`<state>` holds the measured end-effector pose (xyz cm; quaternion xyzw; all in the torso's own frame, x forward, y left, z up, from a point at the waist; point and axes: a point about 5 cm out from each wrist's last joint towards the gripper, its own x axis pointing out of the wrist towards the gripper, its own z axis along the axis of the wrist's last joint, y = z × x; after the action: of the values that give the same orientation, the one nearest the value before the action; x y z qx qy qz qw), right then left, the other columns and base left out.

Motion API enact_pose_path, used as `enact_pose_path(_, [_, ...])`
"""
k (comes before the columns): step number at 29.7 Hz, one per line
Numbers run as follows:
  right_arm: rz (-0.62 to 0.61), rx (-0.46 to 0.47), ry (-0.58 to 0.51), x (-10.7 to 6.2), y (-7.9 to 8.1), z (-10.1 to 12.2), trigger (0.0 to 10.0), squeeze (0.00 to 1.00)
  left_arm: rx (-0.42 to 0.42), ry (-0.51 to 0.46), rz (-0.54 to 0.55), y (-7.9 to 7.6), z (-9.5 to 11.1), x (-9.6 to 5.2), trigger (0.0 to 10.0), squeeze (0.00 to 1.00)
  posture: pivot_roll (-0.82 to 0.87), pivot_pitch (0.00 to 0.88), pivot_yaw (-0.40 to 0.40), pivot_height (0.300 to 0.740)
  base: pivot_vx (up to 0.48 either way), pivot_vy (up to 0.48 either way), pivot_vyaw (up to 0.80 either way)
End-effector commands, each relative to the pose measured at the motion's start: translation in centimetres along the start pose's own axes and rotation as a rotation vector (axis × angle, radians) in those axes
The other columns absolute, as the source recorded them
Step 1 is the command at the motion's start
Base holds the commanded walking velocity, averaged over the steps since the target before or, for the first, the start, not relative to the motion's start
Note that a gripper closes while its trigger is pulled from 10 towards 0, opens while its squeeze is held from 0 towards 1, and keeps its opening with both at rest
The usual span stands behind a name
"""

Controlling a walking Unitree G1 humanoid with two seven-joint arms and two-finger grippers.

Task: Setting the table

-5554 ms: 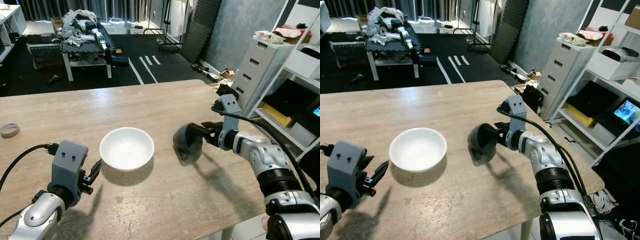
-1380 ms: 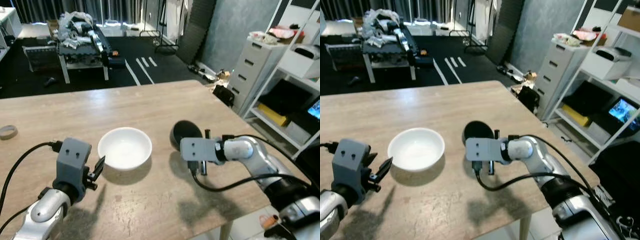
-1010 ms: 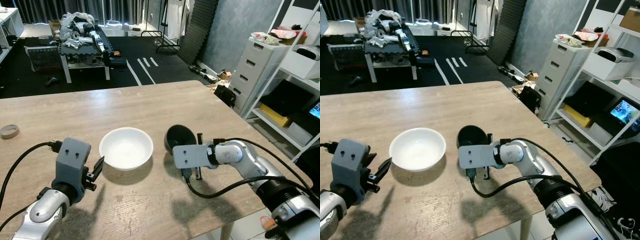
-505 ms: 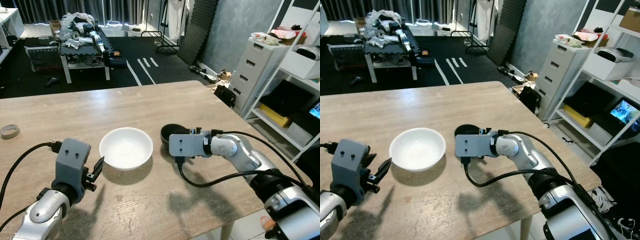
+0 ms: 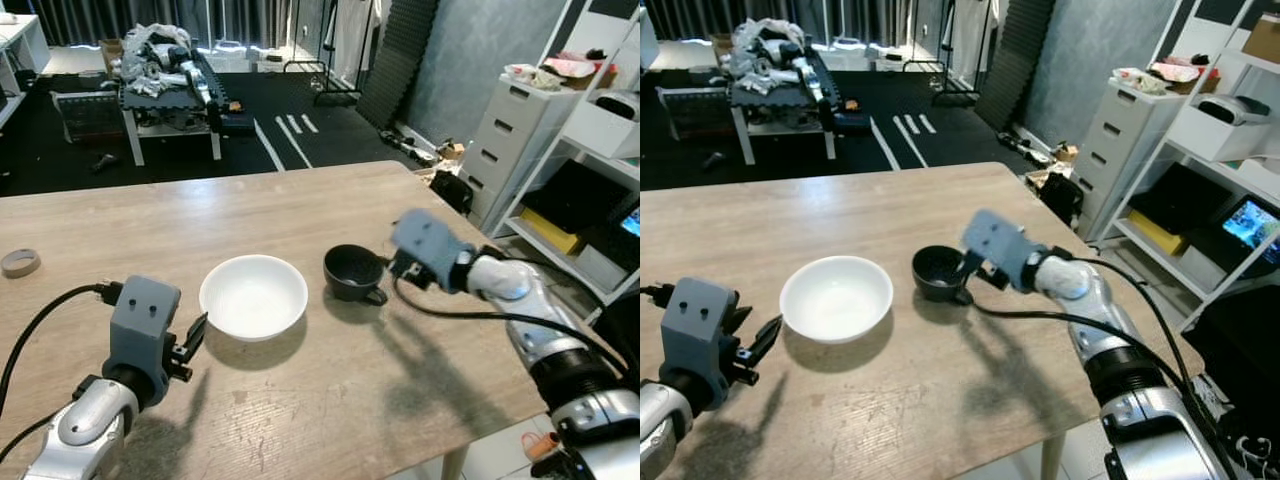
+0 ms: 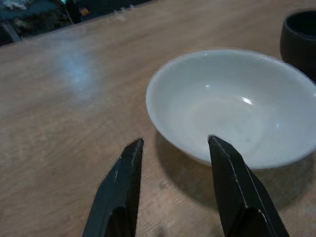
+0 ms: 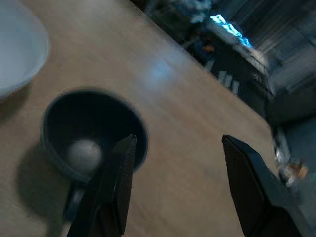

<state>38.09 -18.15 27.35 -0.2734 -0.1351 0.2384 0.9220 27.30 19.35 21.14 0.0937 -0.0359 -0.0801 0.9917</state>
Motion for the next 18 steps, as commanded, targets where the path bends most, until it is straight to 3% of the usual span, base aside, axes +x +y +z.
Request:
enact_pose_path(1, [-0.158,0.248,-0.01,-1.8,0.2,-2.0,10.0,0.0,-0.02,0.002,-0.023,-0.5,-0.1,-0.1,10.0,0.0,0.13,0.161,0.028,0.74,0.0,0.0,0.0])
enact_pose_path(2, [-0.158,0.248,-0.01,-1.8,0.2,-2.0,10.0,0.0,-0.02,0.002,-0.023,-0.5,-0.1,-0.1,10.0,0.0,0.13,0.161,0.028,0.74,0.0,0.0,0.0])
enact_pose_path(4, [-0.258,0.387,-0.048,-2.7,1.2,-3.0,10.0,0.0,-0.022,-0.008,-0.024,-0.8,-0.1,-0.1,10.0,0.0,0.13,0.157,0.035,0.74,0.0,0.0,0.0])
enact_pose_path(8, [-0.34,0.471,-0.09,-3.4,2.6,-3.4,10.0,0.0,-0.036,-0.023,-0.014,-1.1,-0.1,0.0,10.0,0.0,0.12,0.152,0.038,0.74,0.0,0.0,0.0])
enact_pose_path(9, [-0.34,0.471,-0.09,-3.4,2.6,-3.4,10.0,0.0,-0.036,-0.023,-0.014,-1.1,-0.1,0.0,10.0,0.0,0.12,0.152,0.038,0.74,0.0,0.0,0.0])
enact_pose_path(10, [-0.365,0.478,-0.115,-3.5,3.6,-3.4,10.0,0.0,-0.036,-0.036,-0.006,-1.3,-0.1,0.1,10.0,0.0,0.12,0.15,0.038,0.74,0.0,0.0,0.0])
enact_pose_path(12, [-0.365,0.478,-0.115,-3.5,3.6,-3.4,10.0,0.0,-0.036,-0.036,-0.006,-1.3,-0.1,0.1,10.0,0.0,0.12,0.15,0.038,0.74,0.0,0.0,0.0])
enact_pose_path(13, [-0.399,0.456,-0.15,-3.6,4.4,-3.1,10.0,0.0,-0.048,-0.049,0.013,-1.4,0.0,0.1,10.0,0.0,0.12,0.146,0.039,0.74,0.0,0.0,0.0])
enact_pose_path(15, [-0.46,0.317,-0.199,-4.0,5.6,-2.3,10.0,0.0,-0.034,-0.079,0.052,-1.2,0.1,0.1,10.0,0.0,0.13,0.136,0.041,0.74,0.0,0.0,0.0])
enact_pose_path(18, [-0.534,0.316,-0.192,-4.3,6.0,-2.7,10.0,0.0,-0.019,-0.083,0.074,-1.1,-0.2,0.0,10.0,0.0,0.13,0.13,0.04,0.74,0.0,0.0,0.0])
